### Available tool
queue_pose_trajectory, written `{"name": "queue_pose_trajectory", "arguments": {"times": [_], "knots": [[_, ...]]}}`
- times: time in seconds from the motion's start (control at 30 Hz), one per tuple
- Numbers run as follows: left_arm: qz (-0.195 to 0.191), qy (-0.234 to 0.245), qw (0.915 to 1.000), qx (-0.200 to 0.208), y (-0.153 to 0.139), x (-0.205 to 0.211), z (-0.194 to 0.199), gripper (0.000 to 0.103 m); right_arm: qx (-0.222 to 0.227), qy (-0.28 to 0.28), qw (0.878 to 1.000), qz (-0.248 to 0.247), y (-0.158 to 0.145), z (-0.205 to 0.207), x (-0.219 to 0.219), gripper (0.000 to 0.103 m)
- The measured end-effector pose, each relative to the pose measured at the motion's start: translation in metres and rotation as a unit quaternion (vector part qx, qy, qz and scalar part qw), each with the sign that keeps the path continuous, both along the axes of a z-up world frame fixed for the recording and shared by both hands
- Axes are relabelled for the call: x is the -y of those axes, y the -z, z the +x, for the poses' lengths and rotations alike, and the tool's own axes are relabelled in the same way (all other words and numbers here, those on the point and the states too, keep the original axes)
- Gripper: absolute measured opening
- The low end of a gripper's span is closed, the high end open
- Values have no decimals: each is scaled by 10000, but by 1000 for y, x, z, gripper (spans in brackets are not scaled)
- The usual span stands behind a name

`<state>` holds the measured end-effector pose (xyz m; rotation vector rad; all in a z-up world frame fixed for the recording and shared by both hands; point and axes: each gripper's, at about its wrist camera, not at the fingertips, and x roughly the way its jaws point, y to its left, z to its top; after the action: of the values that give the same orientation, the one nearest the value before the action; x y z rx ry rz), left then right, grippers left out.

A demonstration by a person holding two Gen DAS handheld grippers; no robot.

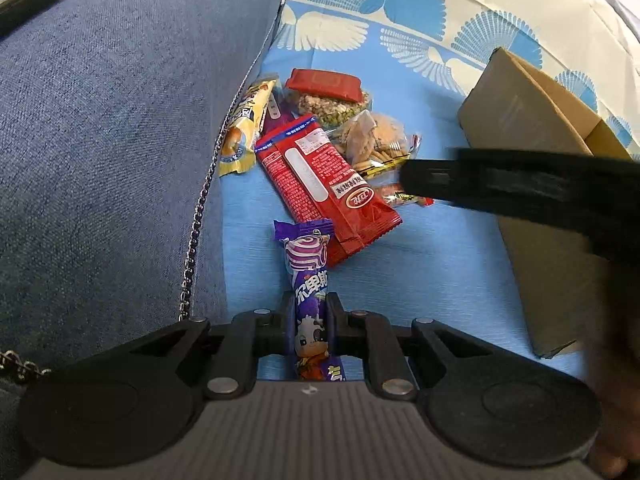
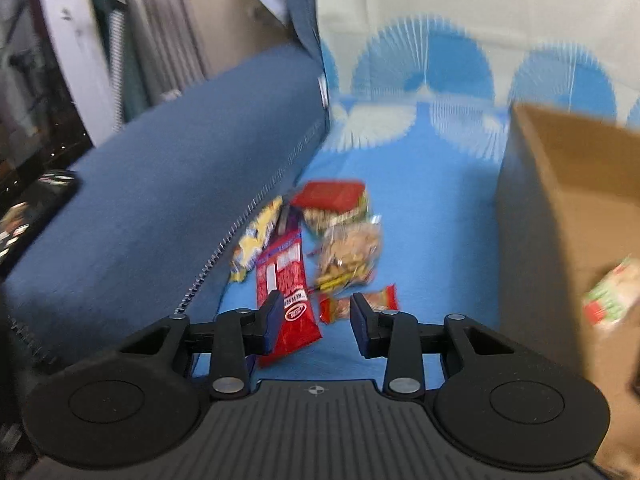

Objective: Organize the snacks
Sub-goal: 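Grasp the purple candy bar with the left tool, then grasp the red spicy strip pack with the right tool while the left holds the purple bar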

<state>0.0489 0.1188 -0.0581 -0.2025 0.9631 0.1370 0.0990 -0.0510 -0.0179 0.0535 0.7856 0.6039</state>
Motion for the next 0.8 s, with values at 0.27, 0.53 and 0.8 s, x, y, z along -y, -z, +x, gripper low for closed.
{"name": "queue_pose_trajectory", "arguments": {"times": [0.27, 0.53, 0.8], "knots": [[1, 10, 10000, 45, 0, 0, -1, 16, -784, 150, 9968, 25, 36, 36, -23, 31], [-55, 14, 9999, 83, -1, -1, -1, 16, -389, -186, 9990, -137, 21, 26, -27, 0], [-214, -68, 9997, 108, -4, -3, -4, 16, -202, -53, 9996, -173, -8, 17, -5, 4]]}}
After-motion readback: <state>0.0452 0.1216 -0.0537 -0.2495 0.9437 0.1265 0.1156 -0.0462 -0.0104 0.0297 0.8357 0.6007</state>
